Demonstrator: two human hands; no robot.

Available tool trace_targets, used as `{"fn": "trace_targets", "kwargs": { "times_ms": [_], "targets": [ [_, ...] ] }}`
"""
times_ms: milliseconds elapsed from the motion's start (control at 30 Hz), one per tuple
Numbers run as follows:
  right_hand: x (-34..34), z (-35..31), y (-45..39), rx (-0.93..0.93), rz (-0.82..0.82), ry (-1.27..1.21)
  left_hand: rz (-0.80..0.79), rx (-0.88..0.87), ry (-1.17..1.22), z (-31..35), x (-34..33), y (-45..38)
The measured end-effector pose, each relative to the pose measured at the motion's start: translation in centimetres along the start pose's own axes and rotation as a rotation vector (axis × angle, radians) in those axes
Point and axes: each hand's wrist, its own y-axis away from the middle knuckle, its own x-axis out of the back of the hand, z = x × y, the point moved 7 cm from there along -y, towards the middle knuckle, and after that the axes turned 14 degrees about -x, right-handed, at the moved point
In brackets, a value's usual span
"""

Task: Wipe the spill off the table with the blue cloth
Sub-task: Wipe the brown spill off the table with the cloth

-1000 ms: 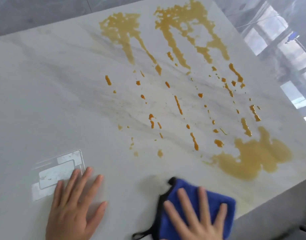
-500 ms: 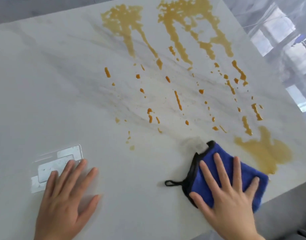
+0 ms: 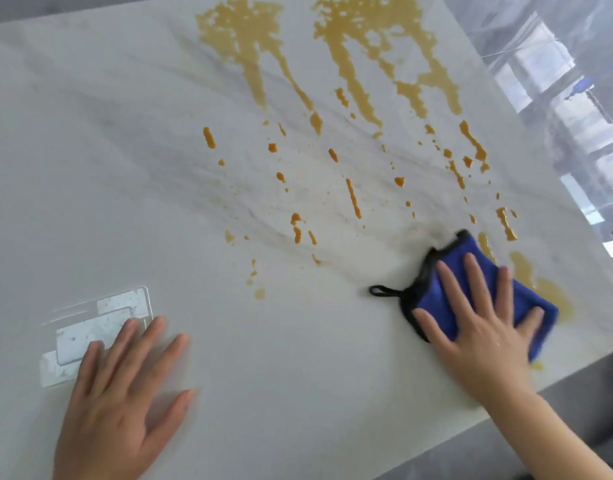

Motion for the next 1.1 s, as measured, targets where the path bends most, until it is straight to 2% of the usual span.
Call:
{"fn": "trace_targets", "kwargs": {
  "times_ms": [100, 200, 300, 367, 500, 667, 800, 933, 1100],
  "targets": [
    [-0.9, 0.3, 3.8, -0.003, -0.067, -0.010, 0.019, 0.000, -0.002, -0.1, 0.1, 0.0],
    [-2.1, -3.4, 7.9, 0.219, -0.078, 0.019, 0.024, -0.012, -0.016, -0.1, 0.2, -0.2],
    [-1.4, -6.1, 5.9, 0.403, -0.003, 0.032, 0.031, -0.014, -0.028, 0.0, 0.3, -0.3],
    [-0.1, -6.3, 1.9, 0.372, 0.063, 0.014, 0.029, -0.020, -0.032, 0.0, 0.3, -0.3],
    [1.0, -1.8, -4.7, 0.095, 0.052, -0.015, 0.031, -0.016, -0.032, 0.0, 0.2, -0.1],
    [-0.5, 4.6, -1.1, -0.132, -0.028, -0.065, 0.041, -0.017, -0.049, -0.1, 0.1, 0.1],
    [-1.5, 1.0, 4.1, 0.088, -0.109, -0.001, 0.044, -0.020, -0.071, -0.3, -0.1, 0.1],
    [-0.3, -2.7, 1.5, 0.270, -0.026, 0.041, 0.046, -0.005, -0.062, -0.2, -0.1, 0.0],
    [0.9, -0.3, -5.0, 0.081, 0.045, -0.004, 0.040, -0.015, -0.058, 0.0, 0.1, -0.1]
  ]
}}
